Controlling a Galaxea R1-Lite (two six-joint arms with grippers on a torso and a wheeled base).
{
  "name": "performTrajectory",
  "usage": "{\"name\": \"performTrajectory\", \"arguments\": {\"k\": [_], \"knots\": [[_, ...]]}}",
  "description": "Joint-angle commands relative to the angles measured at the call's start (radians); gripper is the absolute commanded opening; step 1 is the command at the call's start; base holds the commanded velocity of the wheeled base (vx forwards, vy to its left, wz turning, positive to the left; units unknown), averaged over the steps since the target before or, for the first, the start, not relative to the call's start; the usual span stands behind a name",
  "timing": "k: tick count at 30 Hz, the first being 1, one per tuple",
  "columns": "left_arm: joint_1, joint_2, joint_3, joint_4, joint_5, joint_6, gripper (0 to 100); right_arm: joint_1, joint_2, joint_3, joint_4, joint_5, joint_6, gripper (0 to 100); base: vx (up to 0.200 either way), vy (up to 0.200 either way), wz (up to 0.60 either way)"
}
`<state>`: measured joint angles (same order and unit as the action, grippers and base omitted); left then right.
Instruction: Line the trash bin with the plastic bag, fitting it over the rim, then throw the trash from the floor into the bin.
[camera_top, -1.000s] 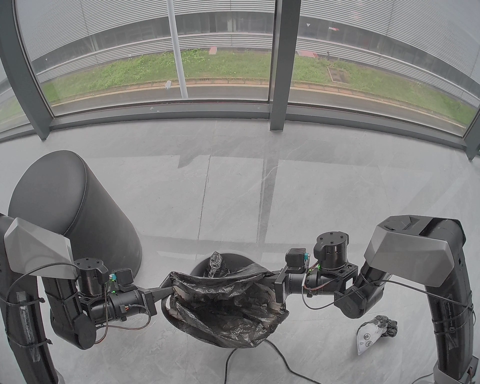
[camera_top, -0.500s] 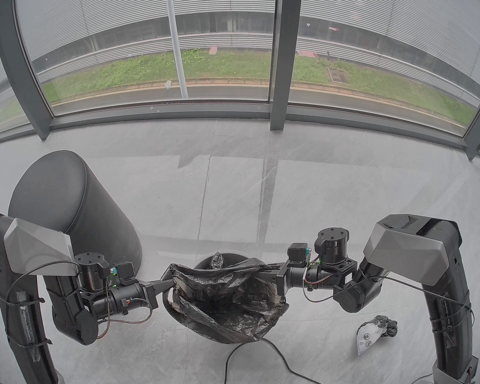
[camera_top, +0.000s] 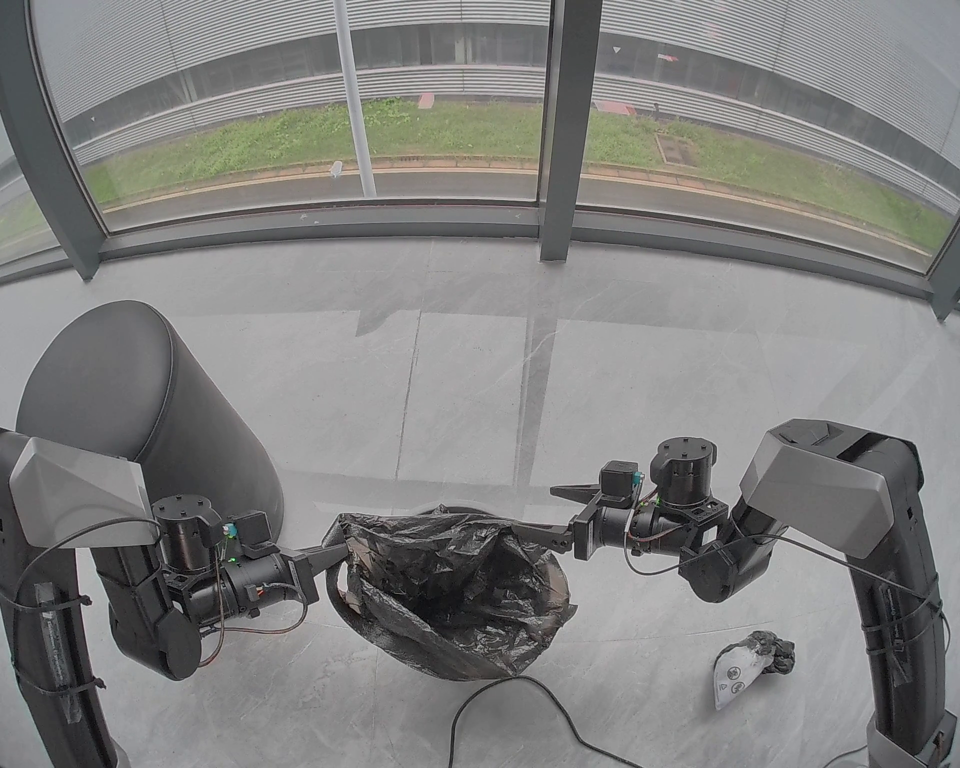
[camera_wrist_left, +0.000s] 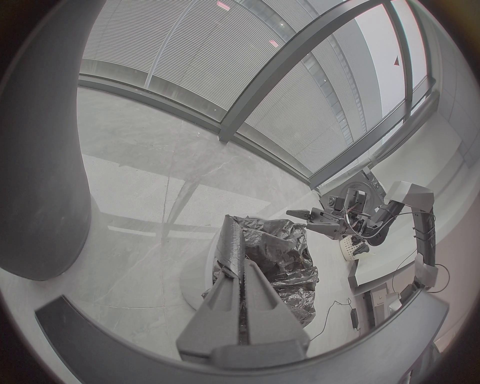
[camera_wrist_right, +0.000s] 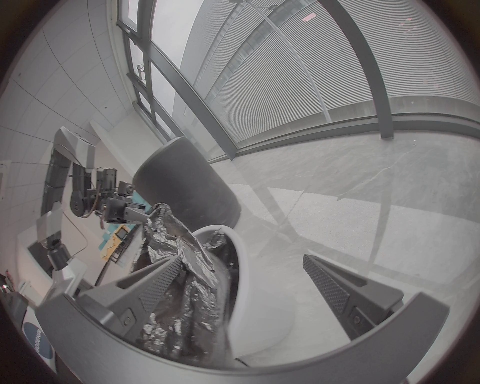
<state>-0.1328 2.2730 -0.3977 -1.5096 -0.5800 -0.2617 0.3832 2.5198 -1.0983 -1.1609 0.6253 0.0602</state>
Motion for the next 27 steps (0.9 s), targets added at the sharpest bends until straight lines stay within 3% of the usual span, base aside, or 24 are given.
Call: {"name": "performTrajectory", "arguments": {"k": [1, 6, 16, 23, 27], "knots": [[-0.001, -0.001, -0.007, 0.002, 0.000, -0.001, 0, -0.015, 0.040, -0.045, 0.000, -0.030, -0.011, 100, 0.000, 0.000, 0.00], [-0.005, 0.000, -0.007, 0.002, 0.000, -0.001, 0, -0.003, 0.033, -0.052, 0.000, -0.042, -0.030, 100, 0.000, 0.000, 0.00], [-0.004, -0.006, -0.003, -0.006, 0.003, -0.001, 0, 0.039, -0.128, 0.136, -0.002, -0.039, -0.033, 100, 0.000, 0.000, 0.00], [-0.005, -0.010, -0.001, -0.008, 0.003, -0.001, 0, 0.040, -0.033, 0.160, -0.002, -0.039, -0.177, 100, 0.000, 0.000, 0.00], [-0.005, -0.021, 0.008, -0.008, 0.003, 0.001, 0, 0.045, 0.019, 0.101, -0.002, -0.041, -0.186, 100, 0.000, 0.000, 0.00]]}}
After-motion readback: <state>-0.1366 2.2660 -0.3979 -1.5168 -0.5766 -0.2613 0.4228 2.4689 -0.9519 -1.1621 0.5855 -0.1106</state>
